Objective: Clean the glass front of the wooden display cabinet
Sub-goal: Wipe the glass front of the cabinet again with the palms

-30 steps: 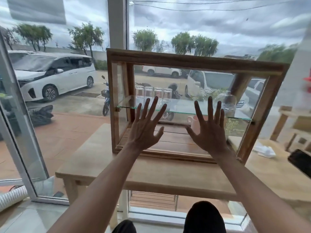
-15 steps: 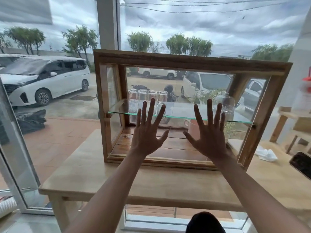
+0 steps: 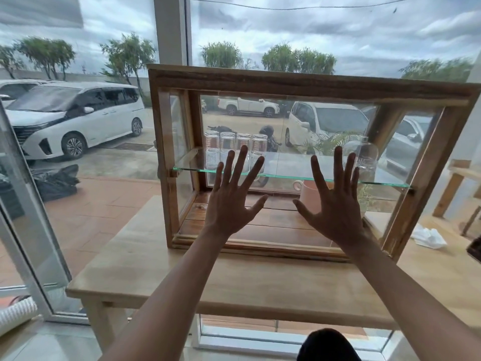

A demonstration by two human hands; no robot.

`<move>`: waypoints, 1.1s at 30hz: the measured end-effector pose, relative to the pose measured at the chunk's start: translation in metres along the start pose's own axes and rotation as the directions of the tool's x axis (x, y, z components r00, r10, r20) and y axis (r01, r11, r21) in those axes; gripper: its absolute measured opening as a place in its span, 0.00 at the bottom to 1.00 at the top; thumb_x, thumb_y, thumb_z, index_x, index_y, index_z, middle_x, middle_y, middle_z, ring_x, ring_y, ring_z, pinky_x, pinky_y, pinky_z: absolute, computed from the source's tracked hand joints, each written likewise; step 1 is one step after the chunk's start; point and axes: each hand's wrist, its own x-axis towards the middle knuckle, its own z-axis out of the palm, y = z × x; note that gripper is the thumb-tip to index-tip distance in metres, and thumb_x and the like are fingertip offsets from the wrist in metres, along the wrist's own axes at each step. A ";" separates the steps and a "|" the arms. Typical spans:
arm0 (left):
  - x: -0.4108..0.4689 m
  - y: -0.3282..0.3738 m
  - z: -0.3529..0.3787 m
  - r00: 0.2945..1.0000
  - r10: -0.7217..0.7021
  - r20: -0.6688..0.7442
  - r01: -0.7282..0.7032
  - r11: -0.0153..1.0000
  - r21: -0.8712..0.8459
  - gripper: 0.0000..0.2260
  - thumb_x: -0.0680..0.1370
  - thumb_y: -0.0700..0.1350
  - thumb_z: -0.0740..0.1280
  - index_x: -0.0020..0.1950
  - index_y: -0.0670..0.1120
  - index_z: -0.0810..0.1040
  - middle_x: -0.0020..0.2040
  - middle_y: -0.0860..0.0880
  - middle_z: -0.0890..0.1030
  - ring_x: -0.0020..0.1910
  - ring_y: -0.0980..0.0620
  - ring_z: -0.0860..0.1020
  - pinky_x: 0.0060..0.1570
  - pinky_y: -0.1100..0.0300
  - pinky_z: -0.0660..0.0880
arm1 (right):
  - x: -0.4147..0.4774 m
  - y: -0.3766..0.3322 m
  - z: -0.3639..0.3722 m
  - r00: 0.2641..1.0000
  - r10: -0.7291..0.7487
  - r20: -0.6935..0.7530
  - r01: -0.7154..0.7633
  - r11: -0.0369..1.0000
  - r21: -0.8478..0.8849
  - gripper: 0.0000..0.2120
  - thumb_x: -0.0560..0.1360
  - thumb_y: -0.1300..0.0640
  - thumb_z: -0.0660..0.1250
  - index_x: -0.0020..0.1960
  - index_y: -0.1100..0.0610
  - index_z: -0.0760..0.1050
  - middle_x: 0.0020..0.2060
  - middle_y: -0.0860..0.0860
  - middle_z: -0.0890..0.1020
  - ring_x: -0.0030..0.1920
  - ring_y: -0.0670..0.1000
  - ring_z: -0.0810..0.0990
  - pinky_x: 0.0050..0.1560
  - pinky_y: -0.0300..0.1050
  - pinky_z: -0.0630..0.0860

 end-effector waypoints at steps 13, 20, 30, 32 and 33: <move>-0.001 -0.006 -0.012 0.999 0.010 0.036 -0.012 0.999 0.048 0.35 0.80 0.65 0.61 0.83 0.53 0.55 0.84 0.44 0.49 0.83 0.43 0.47 0.81 0.42 0.48 | 0.004 -0.012 0.001 1.000 -0.011 -0.010 0.011 1.000 -0.019 0.47 0.74 0.30 0.64 0.84 0.47 0.49 0.83 0.63 0.42 0.82 0.68 0.38 0.79 0.66 0.34; -0.005 -0.023 -0.012 1.000 0.006 0.017 -0.007 0.998 0.059 0.35 0.80 0.65 0.60 0.83 0.54 0.55 0.84 0.44 0.50 0.83 0.43 0.47 0.81 0.42 0.50 | 0.007 -0.022 0.004 0.998 -0.060 -0.012 0.060 0.998 0.004 0.46 0.75 0.33 0.66 0.84 0.48 0.49 0.84 0.60 0.43 0.82 0.68 0.39 0.78 0.73 0.41; -0.008 -0.049 -0.014 0.998 0.055 -0.002 -0.054 0.995 0.089 0.35 0.80 0.65 0.60 0.84 0.54 0.53 0.85 0.45 0.48 0.84 0.44 0.47 0.81 0.47 0.50 | 0.010 -0.036 0.010 0.998 -0.067 -0.011 0.067 0.998 0.004 0.45 0.76 0.34 0.64 0.84 0.48 0.48 0.83 0.61 0.43 0.82 0.68 0.40 0.77 0.76 0.44; -0.009 -0.052 -0.017 0.999 0.054 0.005 -0.054 0.995 0.084 0.35 0.80 0.65 0.60 0.84 0.54 0.54 0.85 0.44 0.48 0.84 0.44 0.47 0.81 0.45 0.53 | 0.011 -0.039 0.009 0.997 -0.081 0.002 0.081 0.997 0.008 0.44 0.76 0.35 0.64 0.84 0.48 0.49 0.83 0.62 0.42 0.82 0.68 0.40 0.77 0.76 0.44; -0.009 -0.054 -0.018 0.999 0.053 0.009 -0.053 0.995 0.082 0.35 0.80 0.65 0.60 0.84 0.54 0.54 0.85 0.44 0.49 0.83 0.43 0.47 0.81 0.44 0.54 | 0.012 -0.041 0.009 0.996 -0.093 0.005 0.093 0.996 0.010 0.44 0.76 0.35 0.64 0.84 0.48 0.49 0.83 0.62 0.42 0.82 0.68 0.39 0.77 0.76 0.44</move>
